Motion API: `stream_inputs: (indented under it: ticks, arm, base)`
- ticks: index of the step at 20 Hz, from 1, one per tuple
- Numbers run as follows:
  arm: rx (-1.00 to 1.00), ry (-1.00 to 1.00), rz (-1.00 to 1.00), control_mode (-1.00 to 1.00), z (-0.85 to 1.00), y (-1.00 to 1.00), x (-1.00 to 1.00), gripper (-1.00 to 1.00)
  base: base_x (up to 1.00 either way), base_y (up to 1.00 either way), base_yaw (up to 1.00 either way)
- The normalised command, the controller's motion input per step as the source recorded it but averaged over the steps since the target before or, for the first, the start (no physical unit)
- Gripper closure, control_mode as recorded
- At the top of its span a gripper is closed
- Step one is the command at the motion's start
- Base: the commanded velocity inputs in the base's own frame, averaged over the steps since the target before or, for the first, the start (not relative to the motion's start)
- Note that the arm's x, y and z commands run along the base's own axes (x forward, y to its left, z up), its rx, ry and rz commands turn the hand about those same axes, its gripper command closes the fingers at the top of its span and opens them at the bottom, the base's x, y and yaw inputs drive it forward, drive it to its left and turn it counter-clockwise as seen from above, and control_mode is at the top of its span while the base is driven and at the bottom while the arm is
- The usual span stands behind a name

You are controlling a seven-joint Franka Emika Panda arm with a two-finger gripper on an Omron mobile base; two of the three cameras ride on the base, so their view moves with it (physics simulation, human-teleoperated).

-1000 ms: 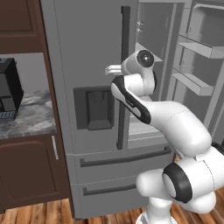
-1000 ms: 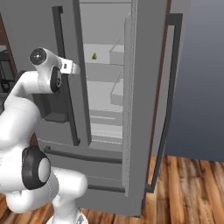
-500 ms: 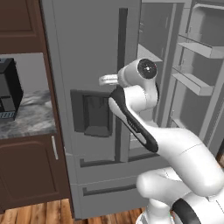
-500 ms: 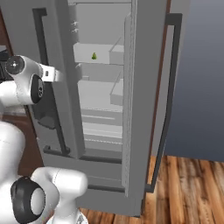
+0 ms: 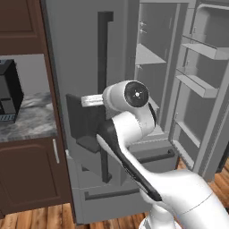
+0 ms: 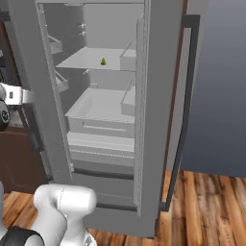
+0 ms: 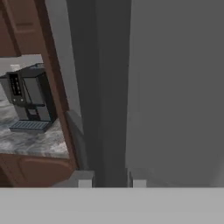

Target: There is a bowl on the dining counter. Grab a lemon wedge from the fridge and place it in the bowl. Then get the liquor bottle and glass cup from the cabinet and place them next to the bowl.

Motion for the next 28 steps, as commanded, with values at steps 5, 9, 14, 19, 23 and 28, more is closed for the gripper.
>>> stream_inputs:
  ticks: [5,9,14,19,23,28]
  arm:
    - [0.05,0.02,0.03,-1.0,0.02,0.56,-0.83,-1.0]
    - [0.16,0.0,0.04,-1.0,0.16,-0.25,-0.98,-1.0]
    - [0.18,0.0,0.01,-1.0,0.09,-0.79,-0.97,-1.0]
    - [0.16,0.04,0.01,-1.0,0.04,-0.82,-0.54,-1.0]
    - [0.16,0.09,0.02,-1.0,0.02,-0.72,-0.06,-1.0]
    - [0.19,0.16,0.03,-1.0,0.06,-0.39,0.33,-1.0]
  base:
    - [0.0,0.0,0.0]
    - [0.0,0.0,0.0]
    - [0.0,0.0,0.0]
    - [0.0,0.0,0.0]
    - [0.0,0.0,0.0]
    - [0.0,0.0,0.0]
